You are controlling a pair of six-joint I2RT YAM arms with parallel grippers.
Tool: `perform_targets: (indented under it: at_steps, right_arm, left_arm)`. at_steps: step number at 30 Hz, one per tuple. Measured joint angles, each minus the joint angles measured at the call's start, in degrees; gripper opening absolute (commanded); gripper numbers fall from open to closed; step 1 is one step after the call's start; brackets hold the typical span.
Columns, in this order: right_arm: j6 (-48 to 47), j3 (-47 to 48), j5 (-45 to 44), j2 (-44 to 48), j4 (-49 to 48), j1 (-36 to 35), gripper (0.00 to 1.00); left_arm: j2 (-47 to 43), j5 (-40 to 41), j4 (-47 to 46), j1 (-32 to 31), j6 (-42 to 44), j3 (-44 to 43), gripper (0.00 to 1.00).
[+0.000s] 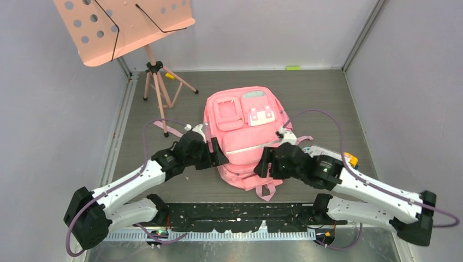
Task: Pack the student bag
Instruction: Zip the student bag at the center of the board.
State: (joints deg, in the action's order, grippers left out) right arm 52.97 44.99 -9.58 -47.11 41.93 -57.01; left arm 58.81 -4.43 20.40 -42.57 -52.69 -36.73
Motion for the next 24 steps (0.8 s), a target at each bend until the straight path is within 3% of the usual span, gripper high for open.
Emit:
perform_targets:
  at_steps: [4, 8, 15, 24]
  right_arm:
    - [1.05, 5.42, -9.49, -10.93, 0.04, -11.5, 0.71]
    - [0.66, 14.12, -15.54, -23.3, 0.11, -18.08, 0.71]
    - [-1.03, 23.65, -19.54, -37.27, 1.2, -21.33, 0.69]
    - [-1.4, 28.22, -20.65, -45.18, 6.4, -23.63, 0.62]
  left_arm:
    - [1.42, -0.31, -2.64, 0.0, -0.98, 0.39, 0.66]
    - [2.71, -0.79, -3.91, 0.0, -1.29, 0.79, 0.62]
    - [2.78, -1.2, -4.74, 0.0, -1.57, 1.57, 0.51]
    - [-1.38, 0.83, -2.47, 0.0, -1.18, 2.6, 0.56]
